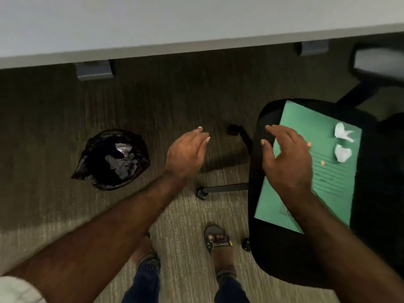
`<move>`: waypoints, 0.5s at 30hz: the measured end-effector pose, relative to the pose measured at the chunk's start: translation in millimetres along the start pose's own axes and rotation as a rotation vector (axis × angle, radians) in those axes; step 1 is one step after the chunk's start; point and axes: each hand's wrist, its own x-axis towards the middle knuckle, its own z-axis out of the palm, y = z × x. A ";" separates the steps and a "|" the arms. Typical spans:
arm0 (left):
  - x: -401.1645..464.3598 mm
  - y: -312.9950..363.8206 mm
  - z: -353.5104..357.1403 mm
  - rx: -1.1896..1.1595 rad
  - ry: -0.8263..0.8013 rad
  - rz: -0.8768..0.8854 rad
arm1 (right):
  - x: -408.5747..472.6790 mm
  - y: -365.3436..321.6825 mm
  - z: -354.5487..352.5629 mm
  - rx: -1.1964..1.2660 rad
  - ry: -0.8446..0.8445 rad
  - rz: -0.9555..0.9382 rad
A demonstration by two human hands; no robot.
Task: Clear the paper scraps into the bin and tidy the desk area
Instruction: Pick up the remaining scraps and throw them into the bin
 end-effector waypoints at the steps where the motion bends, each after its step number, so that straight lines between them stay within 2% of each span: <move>1: 3.1 14.0 6.1 -0.015 0.001 0.018 | 1.4 13.7 -9.1 -0.009 0.020 0.007; 8: 20.8 104.8 39.2 -0.030 -0.155 0.142 | 10.7 108.6 -61.4 -0.102 -0.027 0.172; 15: 27.5 187.6 86.7 0.035 -0.316 0.280 | 26.9 187.7 -88.1 -0.051 -0.170 0.207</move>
